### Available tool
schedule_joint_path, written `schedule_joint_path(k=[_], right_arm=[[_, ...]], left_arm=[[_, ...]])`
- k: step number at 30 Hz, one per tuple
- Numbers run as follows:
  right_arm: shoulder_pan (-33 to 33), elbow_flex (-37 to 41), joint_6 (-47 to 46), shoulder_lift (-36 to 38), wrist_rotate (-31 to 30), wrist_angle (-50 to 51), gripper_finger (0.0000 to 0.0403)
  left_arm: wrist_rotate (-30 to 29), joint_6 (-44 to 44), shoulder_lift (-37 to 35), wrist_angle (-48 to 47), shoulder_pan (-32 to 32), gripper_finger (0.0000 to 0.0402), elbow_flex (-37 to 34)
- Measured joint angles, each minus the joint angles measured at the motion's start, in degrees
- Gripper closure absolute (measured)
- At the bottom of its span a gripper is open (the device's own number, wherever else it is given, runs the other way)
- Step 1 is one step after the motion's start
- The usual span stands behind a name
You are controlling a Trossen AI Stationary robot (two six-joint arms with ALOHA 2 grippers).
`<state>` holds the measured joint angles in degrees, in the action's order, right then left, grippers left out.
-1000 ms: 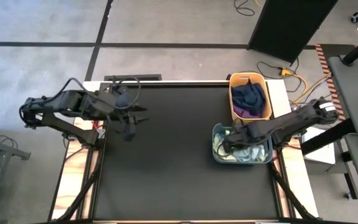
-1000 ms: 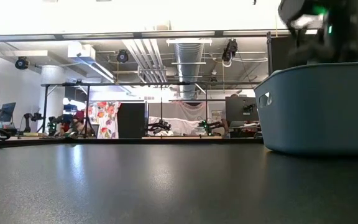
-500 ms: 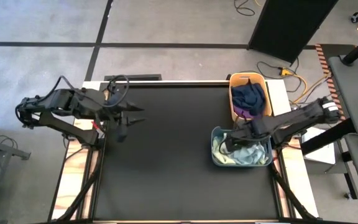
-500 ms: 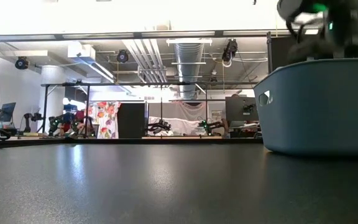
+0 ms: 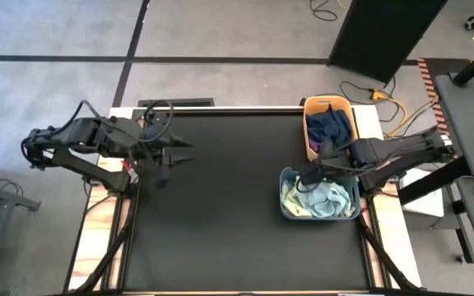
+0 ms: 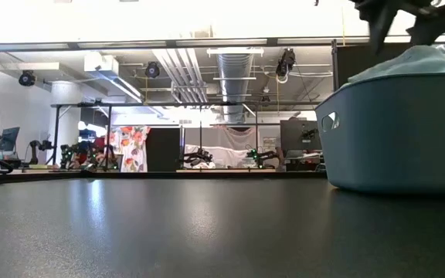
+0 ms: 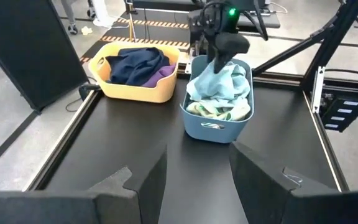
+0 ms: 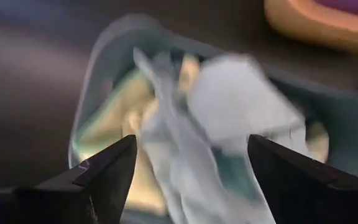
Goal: Sort towels by color in basket
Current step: Put the light blue towel into the light gray bin
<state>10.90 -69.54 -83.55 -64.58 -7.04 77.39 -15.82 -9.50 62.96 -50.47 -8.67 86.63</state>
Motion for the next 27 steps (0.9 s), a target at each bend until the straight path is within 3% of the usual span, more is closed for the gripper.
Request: schedule_joint_path(k=[4, 7, 10, 15, 22, 27], right_arm=[[0.0, 0.1, -3.8, -1.1, -6.9, -0.5, 0.0116], [0.0, 0.8, -2.9, -3.3, -6.3, -2.3, 0.0151], [0.0, 2.6, -2.4, -6.4, -4.8, -2.6, 0.0216], [0.0, 6.9, -1.2, -10.4, -4.7, -3.5, 0.0367], [0.4, 16.9, 0.6, -14.8, 2.3, -11.3, 0.0391], [1.0, 21.6, -2.5, -16.5, 3.6, -18.1, 0.0383]], left_arm=[[-0.1, -0.7, 0.1, -0.1, 0.0, 0.0242, 0.0], [-0.2, -1.0, 0.1, -0.1, 0.0, 0.0242, 0.0], [-0.2, -1.1, 0.1, -0.3, 0.0, 0.0242, 0.0], [-0.2, -1.7, 0.4, -0.3, 0.0, 0.0242, 0.0], [-0.1, -2.4, 2.4, -0.2, -0.6, 0.0242, -0.1], [0.9, -0.4, 2.2, 4.1, -1.8, 0.0242, -0.2]])
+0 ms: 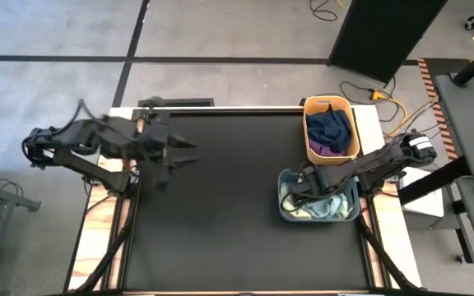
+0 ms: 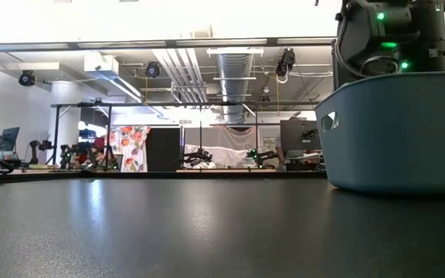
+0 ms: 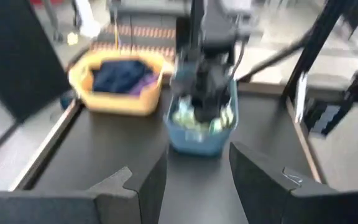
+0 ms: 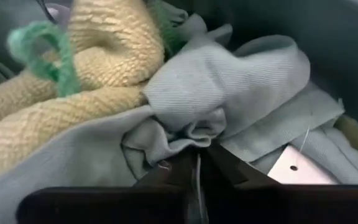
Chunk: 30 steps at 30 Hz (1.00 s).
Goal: Sort towels by color in basket
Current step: Put the light blue towel into the light gray bin, then return to Home Position
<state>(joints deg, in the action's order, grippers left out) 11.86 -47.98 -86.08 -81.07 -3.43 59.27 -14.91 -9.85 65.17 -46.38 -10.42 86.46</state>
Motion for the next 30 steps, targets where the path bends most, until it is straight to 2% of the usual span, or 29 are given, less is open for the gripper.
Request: schedule_joint_path(k=[4, 7, 12, 15, 19, 21, 23, 26, 30], right_arm=[[0.0, -0.6, -1.6, 1.8, 1.1, -1.1, 0.0352], [0.0, -2.1, -2.4, 5.3, 1.4, 0.3, 0.0309], [0.0, -7.9, -2.8, 11.8, 0.6, 9.6, 0.0229], [0.0, -11.7, 2.0, 15.5, -1.3, 13.3, 0.019], [0.0, -15.6, 17.1, 19.7, -7.2, 10.4, 0.0156], [0.0, -16.5, 30.5, 21.1, -11.1, 4.4, 0.0147], [0.0, -16.2, 45.1, 22.1, -11.8, -3.4, 0.0144], [0.7, -14.9, 64.0, 22.3, -7.5, -12.0, 0.015], [1.3, -14.6, 73.8, 21.0, 2.1, -11.3, 0.0168]], left_arm=[[0.8, 1.9, -2.6, 6.1, 0.0, 0.0242, 0.0], [0.9, 2.9, -4.7, 8.5, 0.0, 0.0242, 0.0], [-1.9, 1.7, -7.7, 9.4, 0.0, 0.0242, 0.0], [-3.2, -0.6, -8.9, 8.9, 0.0, 0.0242, 0.0], [-3.2, 1.9, -9.3, 8.3, 0.0, 0.0242, 0.0], [-3.3, 1.0, -9.1, 8.1, 0.0, 0.0242, 0.0], [-5.2, -4.8, -8.4, 8.1, 0.0, 0.0242, 0.0], [-5.6, -5.6, -6.5, 7.6, 0.0, 0.0242, 0.0], [-5.4, -5.0, -3.5, 4.6, 0.0, 0.0242, -0.2]])
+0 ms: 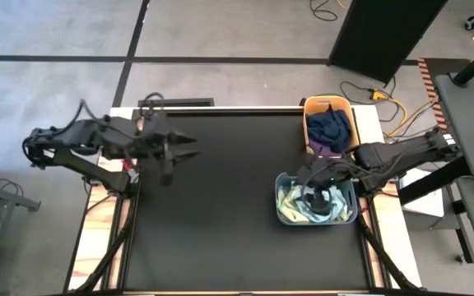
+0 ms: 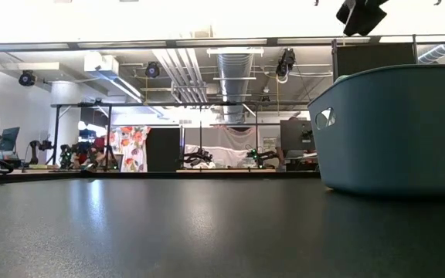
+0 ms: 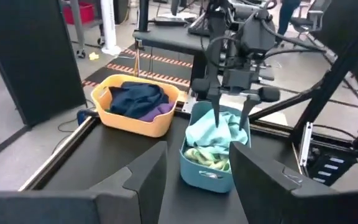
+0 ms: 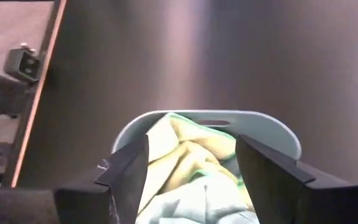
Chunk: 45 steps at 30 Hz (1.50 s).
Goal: Sort towels by color in basket
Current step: Return to Home Position
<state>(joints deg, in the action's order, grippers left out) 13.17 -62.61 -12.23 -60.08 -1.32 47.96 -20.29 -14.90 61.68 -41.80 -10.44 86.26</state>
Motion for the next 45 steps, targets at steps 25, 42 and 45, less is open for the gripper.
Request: schedule_joint_path(k=[25, 42, 45], right_arm=[[2.4, 23.6, 13.3, 17.3, -5.2, -35.6, 0.0151], [2.4, 32.1, 23.2, 36.3, -4.2, -40.0, 0.0162], [2.4, 37.1, 22.8, 38.6, -4.1, -47.6, 0.0168]], left_arm=[[27.4, 14.4, -2.8, 32.5, 6.4, 0.0242, -32.4], [26.9, 16.4, -34.0, 47.3, 7.9, 0.0242, -65.5], [26.9, 18.8, -38.8, 51.4, 7.9, 0.0242, -71.0]])
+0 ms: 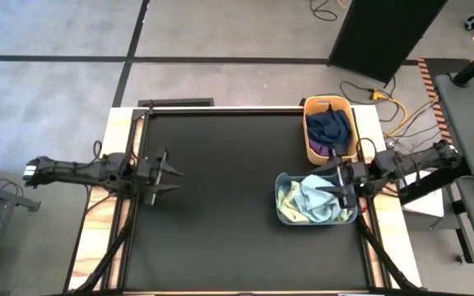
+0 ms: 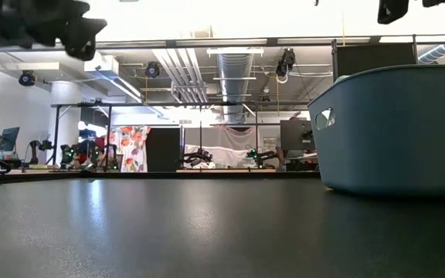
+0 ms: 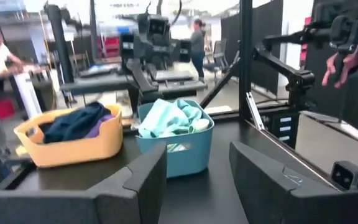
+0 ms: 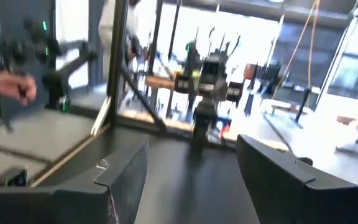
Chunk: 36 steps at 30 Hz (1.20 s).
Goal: Sort towels by color in basket
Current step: Return to Home Position
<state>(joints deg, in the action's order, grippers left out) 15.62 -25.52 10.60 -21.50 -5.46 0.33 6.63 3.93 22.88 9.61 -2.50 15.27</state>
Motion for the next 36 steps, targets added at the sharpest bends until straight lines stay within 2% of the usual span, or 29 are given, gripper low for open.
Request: schedule_joint_path(k=[3, 8, 12, 16, 20, 21, 23, 27, 33, 36], right_arm=[[0.0, 5.9, -0.7, 1.7, 0.0, -6.6, 0.0171], [0.0, 16.6, -7.0, 3.3, -0.1, -18.0, 0.0171], [0.0, 24.7, -10.8, 4.6, -1.4, -29.5, 0.0164], [-0.4, 24.7, -8.6, 9.3, -3.5, -26.7, 0.0156], [-1.2, 24.8, -9.8, 18.5, -12.3, -16.8, 0.0148], [-1.2, 24.8, -9.7, 21.1, -13.7, -14.2, 0.0146], [-1.4, 24.6, -8.0, 21.5, -14.4, -13.6, 0.0143], [-1.4, 24.7, -8.5, 20.7, -9.9, -11.1, 0.0137], [-1.4, 24.8, -9.6, 21.1, 3.4, -5.0, 0.013], [-1.4, 24.8, -7.2, 20.7, 3.9, -3.2, 0.0128]], left_arm=[[0.0, 0.0, -4.1, 4.5, 0.0, 0.0242, -5.7], [0.0, -2.0, -9.3, 13.4, 0.0, 0.0242, -14.7], [-0.1, -2.5, -12.1, 4.0, 0.0, 0.0242, -14.5], [-0.5, -1.4, -14.1, 1.4, 0.1, 0.0242, -14.7], [-3.6, -1.6, -16.3, -3.4, 0.2, 0.0242, -14.7], [-4.6, -1.9, -16.9, -6.1, 0.2, 0.0242, -14.7], [-4.9, -2.3, -17.8, -8.4, 0.3, 0.0242, -14.7], [-2.4, 0.4, -19.1, -7.4, 0.2, 0.0242, -14.7], [-2.7, -0.3, -18.4, -7.9, 0.3, 0.0242, -14.7], [-2.7, -1.5, -17.4, -8.1, 0.3, 0.0242, -14.5]])
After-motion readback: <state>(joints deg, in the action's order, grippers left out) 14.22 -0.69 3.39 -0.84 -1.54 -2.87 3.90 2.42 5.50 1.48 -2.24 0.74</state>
